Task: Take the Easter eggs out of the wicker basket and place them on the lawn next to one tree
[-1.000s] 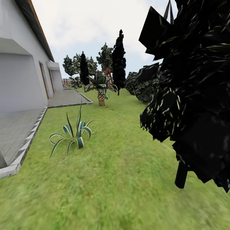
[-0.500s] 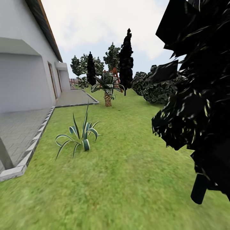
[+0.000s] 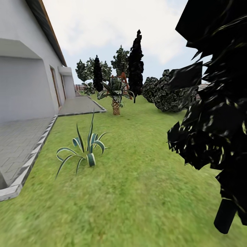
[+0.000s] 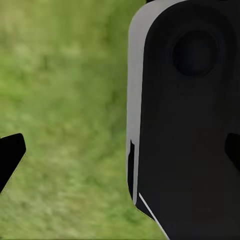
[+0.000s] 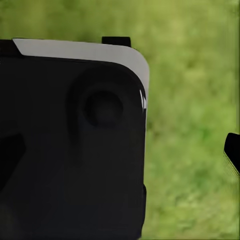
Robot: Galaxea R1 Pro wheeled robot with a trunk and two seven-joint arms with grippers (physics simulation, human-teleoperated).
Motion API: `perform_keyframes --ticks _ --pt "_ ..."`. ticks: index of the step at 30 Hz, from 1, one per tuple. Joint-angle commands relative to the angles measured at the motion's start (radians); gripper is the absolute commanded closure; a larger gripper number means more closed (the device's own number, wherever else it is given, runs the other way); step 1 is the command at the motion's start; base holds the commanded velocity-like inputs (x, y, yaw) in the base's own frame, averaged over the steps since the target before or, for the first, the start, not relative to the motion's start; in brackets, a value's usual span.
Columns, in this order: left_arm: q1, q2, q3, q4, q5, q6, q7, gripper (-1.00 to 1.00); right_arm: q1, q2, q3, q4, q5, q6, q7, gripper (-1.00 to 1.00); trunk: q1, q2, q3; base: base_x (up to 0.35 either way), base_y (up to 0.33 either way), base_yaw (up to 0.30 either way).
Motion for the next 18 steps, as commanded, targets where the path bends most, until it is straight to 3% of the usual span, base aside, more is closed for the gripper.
perform_keyframes --ticks 1,18 --pt "0.001 0.000 0.001 -0.002 0.000 -0.001 -0.001 -1.00 -0.001 0.000 0.001 0.002 0.001 0.000 0.000 -1.00 0.001 0.000 -0.001 0.334 0.000 0.000" --pt "0.001 0.006 0.001 -0.002 0.000 -0.001 -0.001 -1.00 -0.001 0.000 0.000 0.002 0.001 0.000 0.000 -1.00 0.001 0.000 -0.001 0.334 0.000 0.000"
